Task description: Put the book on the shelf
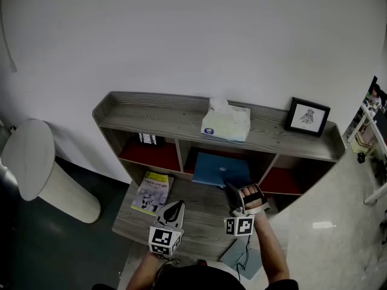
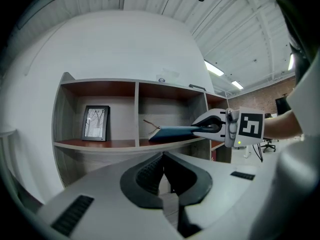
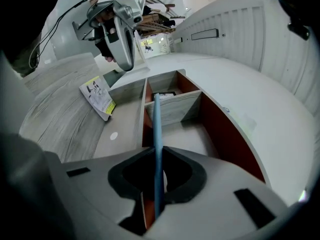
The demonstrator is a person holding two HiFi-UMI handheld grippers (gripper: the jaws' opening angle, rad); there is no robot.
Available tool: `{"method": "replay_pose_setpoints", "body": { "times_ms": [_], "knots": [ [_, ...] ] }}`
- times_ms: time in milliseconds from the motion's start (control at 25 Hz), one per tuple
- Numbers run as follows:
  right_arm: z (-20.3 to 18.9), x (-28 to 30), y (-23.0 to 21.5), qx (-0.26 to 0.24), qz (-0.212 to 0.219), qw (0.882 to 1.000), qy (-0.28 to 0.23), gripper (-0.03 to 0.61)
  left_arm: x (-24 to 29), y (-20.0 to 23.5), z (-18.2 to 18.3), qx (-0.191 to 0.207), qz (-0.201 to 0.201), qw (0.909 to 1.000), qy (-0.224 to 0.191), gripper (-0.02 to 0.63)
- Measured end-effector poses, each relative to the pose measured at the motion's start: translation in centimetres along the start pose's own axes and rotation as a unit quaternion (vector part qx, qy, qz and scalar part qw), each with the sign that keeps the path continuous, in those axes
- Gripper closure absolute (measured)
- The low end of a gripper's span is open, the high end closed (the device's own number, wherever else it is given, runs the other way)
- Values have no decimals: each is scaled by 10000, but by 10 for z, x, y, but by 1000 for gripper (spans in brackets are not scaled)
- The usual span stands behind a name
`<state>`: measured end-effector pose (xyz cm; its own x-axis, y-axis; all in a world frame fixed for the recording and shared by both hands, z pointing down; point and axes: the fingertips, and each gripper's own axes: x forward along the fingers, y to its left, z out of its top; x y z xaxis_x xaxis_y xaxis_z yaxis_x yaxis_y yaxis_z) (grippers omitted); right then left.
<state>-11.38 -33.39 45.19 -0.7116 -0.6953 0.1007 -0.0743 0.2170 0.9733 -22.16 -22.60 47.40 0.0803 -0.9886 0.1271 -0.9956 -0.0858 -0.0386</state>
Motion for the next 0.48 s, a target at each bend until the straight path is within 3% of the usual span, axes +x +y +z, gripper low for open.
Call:
{"method": "replay_pose_setpoints", "body": {
  "times_ms": [480],
  "knots": [
    [-12,28,20,34,457,9987,235,495,12,12,-7,-81,70,9998,137,607]
  ]
}}
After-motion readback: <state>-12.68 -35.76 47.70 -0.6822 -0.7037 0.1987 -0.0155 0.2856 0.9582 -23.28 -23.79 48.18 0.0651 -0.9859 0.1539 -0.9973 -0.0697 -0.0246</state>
